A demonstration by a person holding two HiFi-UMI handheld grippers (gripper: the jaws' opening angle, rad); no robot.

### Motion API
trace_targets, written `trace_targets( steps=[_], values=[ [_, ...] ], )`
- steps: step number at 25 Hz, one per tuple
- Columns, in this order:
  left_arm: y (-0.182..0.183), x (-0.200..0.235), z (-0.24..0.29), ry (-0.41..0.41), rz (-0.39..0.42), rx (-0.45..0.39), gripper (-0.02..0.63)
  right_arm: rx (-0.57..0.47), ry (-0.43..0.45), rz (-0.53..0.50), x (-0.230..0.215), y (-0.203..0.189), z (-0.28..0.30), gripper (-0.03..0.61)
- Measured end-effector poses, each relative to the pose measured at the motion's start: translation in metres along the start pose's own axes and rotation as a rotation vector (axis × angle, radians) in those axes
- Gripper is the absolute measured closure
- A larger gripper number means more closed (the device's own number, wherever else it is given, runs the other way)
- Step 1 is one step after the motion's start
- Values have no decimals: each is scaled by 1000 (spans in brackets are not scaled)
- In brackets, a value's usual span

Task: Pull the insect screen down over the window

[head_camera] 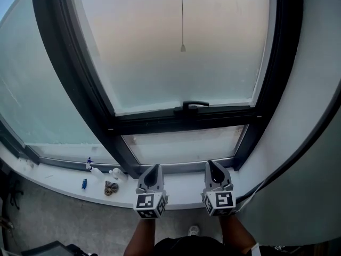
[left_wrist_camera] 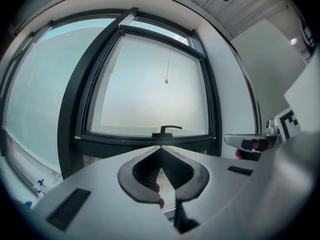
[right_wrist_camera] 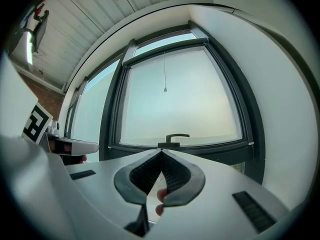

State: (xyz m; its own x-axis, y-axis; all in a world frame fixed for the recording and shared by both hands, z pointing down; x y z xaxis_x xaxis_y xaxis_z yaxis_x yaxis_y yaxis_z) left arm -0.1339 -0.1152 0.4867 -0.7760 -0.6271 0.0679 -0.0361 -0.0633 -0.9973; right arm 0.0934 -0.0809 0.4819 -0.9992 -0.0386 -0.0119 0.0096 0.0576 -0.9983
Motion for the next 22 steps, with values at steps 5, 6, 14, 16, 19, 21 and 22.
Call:
trace_targets(
  steps=[5,6,14,16,19,21,22],
  values=[
    [9,11,22,30,12,-25,612,-14,17,-2,-5,1,24,577],
    [8,12,26,31,14,-26,612,-15,19,0,-5,2,28,577],
    [5,36,57,2,-1,-28,612,-32,-1,-1,-4,-1,67,577],
    [8,44,68,-18,1,-28,612,-45,-14,0,-3,2,79,577],
    [19,56,86,-46,22,-53,612,-59,-32,-12,-1,9,97,577],
    [30,64,97,-51,48,-73,612,-63,-45,-19,2,14,108,577],
    [35,69,103,-53,70,-82,612,-70,-53,-22,3,18,114,577]
  ],
)
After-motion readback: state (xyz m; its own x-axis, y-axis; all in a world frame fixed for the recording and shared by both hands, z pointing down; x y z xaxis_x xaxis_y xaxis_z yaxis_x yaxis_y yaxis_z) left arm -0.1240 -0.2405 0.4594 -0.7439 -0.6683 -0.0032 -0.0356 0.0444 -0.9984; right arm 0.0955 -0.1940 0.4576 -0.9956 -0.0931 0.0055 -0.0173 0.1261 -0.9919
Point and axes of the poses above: the fingertips, and each gripper's own axes: z forward along the fingers, x to its left, y out of its top, the point moved 7 cm from there along -z, backward along the fingers, and after that the axes turned 13 degrees about -y, right-handed, at the moved point
